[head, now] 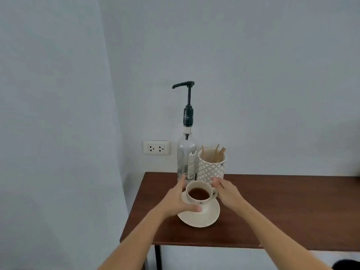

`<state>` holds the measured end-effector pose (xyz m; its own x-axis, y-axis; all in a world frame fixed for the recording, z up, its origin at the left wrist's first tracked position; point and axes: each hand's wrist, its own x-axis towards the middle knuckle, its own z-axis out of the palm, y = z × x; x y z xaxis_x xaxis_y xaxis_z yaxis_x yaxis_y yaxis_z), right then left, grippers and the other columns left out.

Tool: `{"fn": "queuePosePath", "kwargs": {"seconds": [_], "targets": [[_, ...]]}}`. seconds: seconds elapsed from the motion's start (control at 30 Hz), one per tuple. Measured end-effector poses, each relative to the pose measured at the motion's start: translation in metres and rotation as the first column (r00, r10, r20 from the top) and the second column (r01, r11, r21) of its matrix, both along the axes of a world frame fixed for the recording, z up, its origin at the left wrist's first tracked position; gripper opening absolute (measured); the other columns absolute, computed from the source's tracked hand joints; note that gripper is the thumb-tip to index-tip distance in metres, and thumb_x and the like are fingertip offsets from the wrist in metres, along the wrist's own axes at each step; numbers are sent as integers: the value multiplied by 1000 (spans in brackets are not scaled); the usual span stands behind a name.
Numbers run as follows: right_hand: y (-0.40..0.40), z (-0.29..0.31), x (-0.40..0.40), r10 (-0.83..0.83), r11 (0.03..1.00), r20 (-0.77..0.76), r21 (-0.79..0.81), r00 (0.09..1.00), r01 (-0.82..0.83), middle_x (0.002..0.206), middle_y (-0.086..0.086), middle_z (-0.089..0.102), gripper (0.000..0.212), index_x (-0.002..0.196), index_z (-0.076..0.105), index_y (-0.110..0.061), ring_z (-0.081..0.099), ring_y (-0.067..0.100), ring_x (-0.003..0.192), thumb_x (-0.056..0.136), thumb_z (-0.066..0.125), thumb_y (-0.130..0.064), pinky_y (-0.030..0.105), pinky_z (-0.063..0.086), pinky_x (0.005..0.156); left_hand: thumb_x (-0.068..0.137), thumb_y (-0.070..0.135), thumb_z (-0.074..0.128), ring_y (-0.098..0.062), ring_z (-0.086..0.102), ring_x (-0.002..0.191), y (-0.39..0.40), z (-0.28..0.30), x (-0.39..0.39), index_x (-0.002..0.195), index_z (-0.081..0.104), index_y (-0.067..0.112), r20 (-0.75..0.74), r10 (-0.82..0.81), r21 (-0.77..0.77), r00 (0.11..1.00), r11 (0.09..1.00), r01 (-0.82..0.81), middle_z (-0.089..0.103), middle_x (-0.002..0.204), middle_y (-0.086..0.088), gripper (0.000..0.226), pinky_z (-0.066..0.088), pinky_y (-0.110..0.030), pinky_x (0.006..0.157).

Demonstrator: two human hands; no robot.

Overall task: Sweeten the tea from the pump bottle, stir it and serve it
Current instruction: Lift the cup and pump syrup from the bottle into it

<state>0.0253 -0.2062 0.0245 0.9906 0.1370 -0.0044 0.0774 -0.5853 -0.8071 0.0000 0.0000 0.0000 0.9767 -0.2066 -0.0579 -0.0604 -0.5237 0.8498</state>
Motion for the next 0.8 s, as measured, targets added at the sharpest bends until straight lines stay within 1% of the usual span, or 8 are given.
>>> {"fn": "queuePosePath", "kwargs": {"seconds": [0.07, 0.13, 0.23, 0.43, 0.57, 0.67, 0.73, 0.8], "targets": [[-3, -12, 12, -12, 989, -97, 148, 995, 26, 113, 12, 72, 36, 109, 69, -9, 66, 29, 107, 105, 40, -30, 50, 55, 95, 54, 37, 95, -5, 55, 127, -18, -16, 4, 155, 21, 32, 39, 121, -145, 992, 983, -114, 63, 132, 18, 125, 42, -30, 108], [-7, -24, 16, 31, 968, -186, 250, 982, 17, 110, 17, 72, 33, 100, 73, -12, 70, 32, 104, 104, 44, -26, 52, 59, 90, 52, 31, 96, 4, 62, 113, -35, -36, 3, 141, 39, 39, 89, 224, -240, 970, 950, -198, 68, 118, 22, 106, 50, -28, 99], [-11, -40, 25, 66, 963, -170, 269, 983, -18, 101, 19, 74, 35, 92, 74, -6, 69, 37, 102, 103, 47, -25, 56, 56, 91, 48, 32, 96, 6, 62, 110, -51, -47, 3, 129, 43, 46, 151, 364, -324, 919, 897, -302, 66, 114, 28, 98, 48, -11, 88], [-14, -31, 34, 162, 939, -208, 334, 965, -86, 99, 20, 74, 34, 89, 78, -11, 71, 30, 99, 104, 48, -15, 44, 61, 88, 45, 24, 94, 2, 66, 107, -58, -49, 5, 123, 52, 46, 240, 461, -350, 854, 862, -367, 69, 113, 23, 91, 49, -8, 84], [-12, 6, 39, 268, 926, -150, 314, 952, -211, 92, 10, 77, 35, 96, 80, -18, 71, 16, 83, 104, 47, -12, 33, 61, 79, 43, 13, 95, -9, 70, 103, -45, -22, 10, 118, 54, 48, 285, 472, -394, 834, 851, -347, 72, 111, 10, 92, 55, -21, 87], [-6, 46, 44, 338, 916, -83, 258, 938, -307, 88, 18, 71, 31, 105, 70, 3, 68, 26, 76, 105, 44, -15, 34, 59, 79, 44, 9, 94, -15, 70, 103, -30, 13, 14, 119, 56, 41, 316, 446, -402, 837, 862, -308, 73, 109, 4, 90, 58, -36, 89], [4, 77, 48, 313, 931, 35, 187, 949, -314, 93, 19, 75, 33, 103, 70, 2, 73, 31, 86, 105, 46, -21, 43, 62, 82, 44, 11, 94, -15, 71, 102, -18, 39, 17, 117, 57, 42, 344, 426, -404, 837, 872, -278, 73, 109, 4, 87, 59, -32, 85], [17, 111, 53, 241, 945, 165, 184, 956, -270, 93, 4, 79, 27, 109, 72, -13, 77, 16, 84, 103, 49, -26, 43, 63, 82, 43, 15, 94, -12, 71, 100, -9, 63, 23, 112, 59, 45, 349, 417, -421, 839, 870, -257, 74, 107, 6, 84, 58, -25, 80]]}}
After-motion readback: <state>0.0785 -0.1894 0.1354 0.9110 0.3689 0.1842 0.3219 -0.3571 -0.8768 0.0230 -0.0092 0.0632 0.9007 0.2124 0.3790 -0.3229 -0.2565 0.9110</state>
